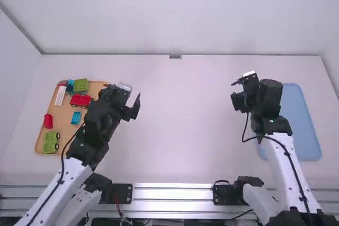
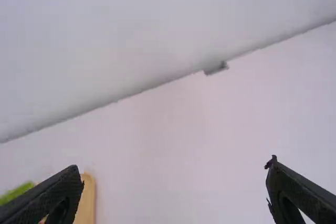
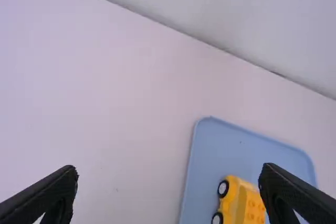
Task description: Assemble lego blocks to make yellow taxi
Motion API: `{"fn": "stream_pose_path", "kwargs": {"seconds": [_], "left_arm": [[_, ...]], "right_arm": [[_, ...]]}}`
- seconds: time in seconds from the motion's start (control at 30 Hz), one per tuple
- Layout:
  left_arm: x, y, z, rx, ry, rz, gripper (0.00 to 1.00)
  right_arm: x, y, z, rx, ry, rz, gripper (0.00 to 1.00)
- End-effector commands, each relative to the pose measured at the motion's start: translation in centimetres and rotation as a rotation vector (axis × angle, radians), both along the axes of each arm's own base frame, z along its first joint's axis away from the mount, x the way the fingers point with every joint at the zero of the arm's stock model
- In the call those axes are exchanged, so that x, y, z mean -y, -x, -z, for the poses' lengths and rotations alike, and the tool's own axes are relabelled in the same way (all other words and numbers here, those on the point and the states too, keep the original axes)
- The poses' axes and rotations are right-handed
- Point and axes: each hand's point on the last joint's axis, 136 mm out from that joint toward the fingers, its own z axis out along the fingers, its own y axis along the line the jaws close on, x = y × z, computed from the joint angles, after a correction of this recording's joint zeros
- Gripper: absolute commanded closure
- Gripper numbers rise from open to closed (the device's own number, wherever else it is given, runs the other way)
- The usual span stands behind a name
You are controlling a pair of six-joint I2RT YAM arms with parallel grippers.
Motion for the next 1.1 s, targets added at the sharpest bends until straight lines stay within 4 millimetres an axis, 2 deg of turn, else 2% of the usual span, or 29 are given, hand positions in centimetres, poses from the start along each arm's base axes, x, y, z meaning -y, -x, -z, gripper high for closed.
{"fn": "stream_pose_path", "kwargs": {"seconds": [0.0,0.13,0.33,0.4,0.43,0.67,0.83,1.07], "left_arm": [[-0.6,0.6,1.3,-0.027,0.065,-0.013,0.11],[-1.7,1.5,2.6,-0.041,0.145,-0.036,0.17],[-5.3,3.0,5.2,-0.039,0.204,-0.171,0.30],[-6.3,3.4,6.1,-0.035,0.205,-0.208,0.33],[-6.8,3.8,6.8,-0.033,0.206,-0.225,0.36],[-6.8,5.4,10.5,-0.033,0.206,-0.225,0.52],[-6.8,6.1,13.0,-0.025,0.206,-0.225,0.63],[-6.8,6.1,10.1,0.100,0.220,-0.211,0.76]], "right_arm": [[-0.6,0.7,0.4,0.012,-0.038,0.014,0.11],[-0.6,1.2,0.0,0.069,-0.087,0.044,0.17],[-0.6,2.3,-0.6,0.179,-0.187,0.094,0.28],[-0.6,2.9,-0.2,0.190,-0.217,0.110,0.32],[-0.6,3.4,0.3,0.189,-0.243,0.125,0.35],[-0.6,6.1,3.3,0.186,-0.375,0.199,0.50],[-0.6,7.8,5.9,0.186,-0.377,0.199,0.62],[-0.6,9.5,9.4,0.186,-0.377,0.199,0.76]]}}
